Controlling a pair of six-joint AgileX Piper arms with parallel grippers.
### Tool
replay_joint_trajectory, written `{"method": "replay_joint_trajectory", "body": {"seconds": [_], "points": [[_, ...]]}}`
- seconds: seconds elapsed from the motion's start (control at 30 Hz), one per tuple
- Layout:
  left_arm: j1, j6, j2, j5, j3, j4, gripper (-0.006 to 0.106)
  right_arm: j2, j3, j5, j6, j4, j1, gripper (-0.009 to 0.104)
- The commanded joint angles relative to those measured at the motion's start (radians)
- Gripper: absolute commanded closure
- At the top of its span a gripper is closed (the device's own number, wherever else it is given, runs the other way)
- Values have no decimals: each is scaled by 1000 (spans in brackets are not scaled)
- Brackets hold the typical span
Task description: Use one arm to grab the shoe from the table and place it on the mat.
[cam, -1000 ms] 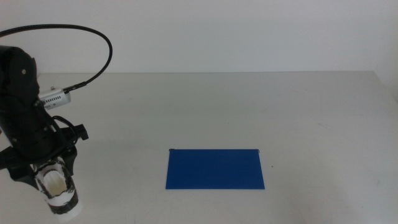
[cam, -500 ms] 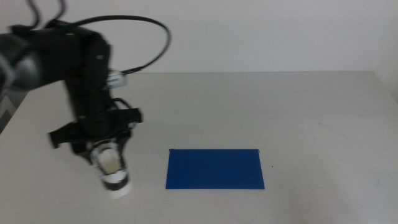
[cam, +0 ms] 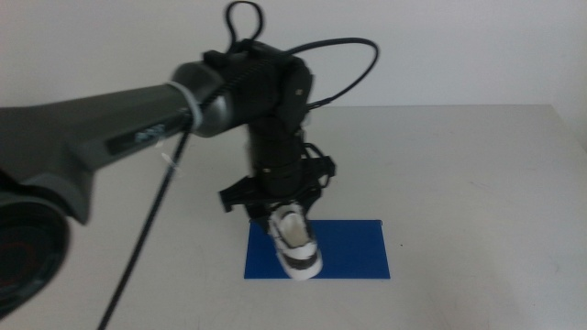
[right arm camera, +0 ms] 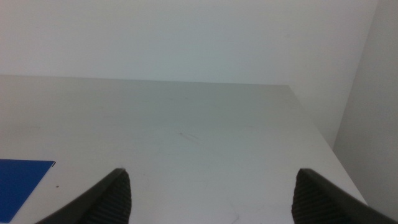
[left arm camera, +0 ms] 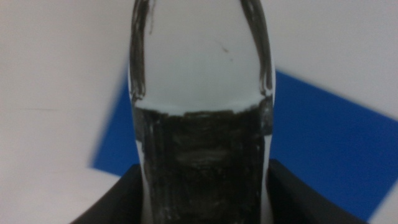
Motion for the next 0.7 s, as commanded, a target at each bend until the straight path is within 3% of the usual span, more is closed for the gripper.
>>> {"method": "replay_joint_trajectory", "body": {"seconds": [0.0,0.57,0.67], "points": [[-26,-32,-30,7,-81,0,91,-21,-10,-79,-13,-8,-4,29],[-62,-103,39,0,-170,-47,91,-21,-10,-79,-13,-8,-4,29],[-62,-196,40,-1,-170,-47,91,-21,-10,-79,-13,-8,-4,29]]}}
